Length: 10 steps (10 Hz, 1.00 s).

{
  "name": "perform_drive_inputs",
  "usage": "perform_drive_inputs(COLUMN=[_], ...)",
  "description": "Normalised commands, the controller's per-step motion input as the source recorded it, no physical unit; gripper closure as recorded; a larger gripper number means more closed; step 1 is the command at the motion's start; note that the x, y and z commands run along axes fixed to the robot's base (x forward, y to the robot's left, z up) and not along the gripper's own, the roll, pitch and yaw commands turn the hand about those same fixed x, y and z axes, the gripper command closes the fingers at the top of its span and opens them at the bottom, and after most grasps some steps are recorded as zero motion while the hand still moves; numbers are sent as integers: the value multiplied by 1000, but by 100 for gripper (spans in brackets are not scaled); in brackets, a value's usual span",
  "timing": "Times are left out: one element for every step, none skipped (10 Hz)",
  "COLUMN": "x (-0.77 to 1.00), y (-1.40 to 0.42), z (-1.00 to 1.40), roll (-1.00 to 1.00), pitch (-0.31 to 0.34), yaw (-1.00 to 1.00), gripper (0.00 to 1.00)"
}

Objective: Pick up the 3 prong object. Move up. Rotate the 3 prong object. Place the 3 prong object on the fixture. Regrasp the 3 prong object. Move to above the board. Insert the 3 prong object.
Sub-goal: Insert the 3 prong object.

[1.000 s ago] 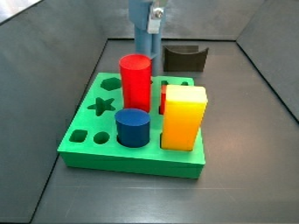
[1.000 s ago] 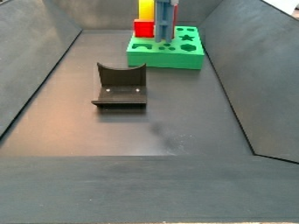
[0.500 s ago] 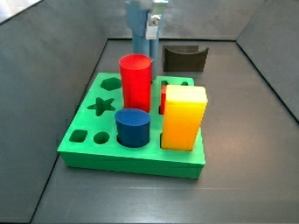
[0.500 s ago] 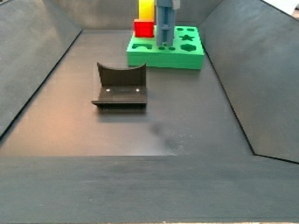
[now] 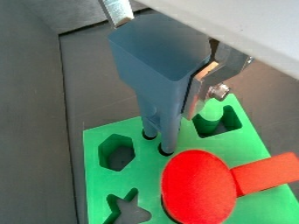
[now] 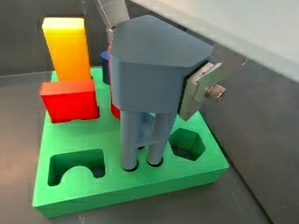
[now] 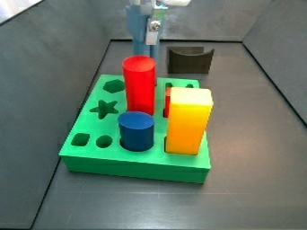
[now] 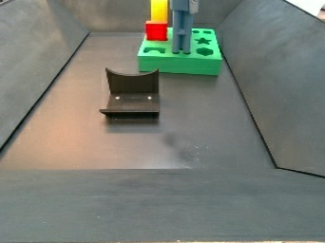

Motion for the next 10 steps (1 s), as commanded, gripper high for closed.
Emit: perform_drive_inputs(x=[-40, -23, -6, -11, -9, 0, 0, 89, 149, 320], y=[0, 0, 0, 0, 0, 0, 0, 0, 0, 51], z=[-114, -100, -111, -143, -177, -200, -234, -263, -231, -260], roll=[0, 0, 0, 0, 0, 0, 0, 46, 49, 11], pitch=[-20, -27, -33, -37, -34, -27, -10, 10, 60, 124], yaw=[0, 0, 0, 0, 0, 0, 0, 0, 0, -60], gripper=[100, 100, 100, 100, 100, 100, 100, 100, 100, 100])
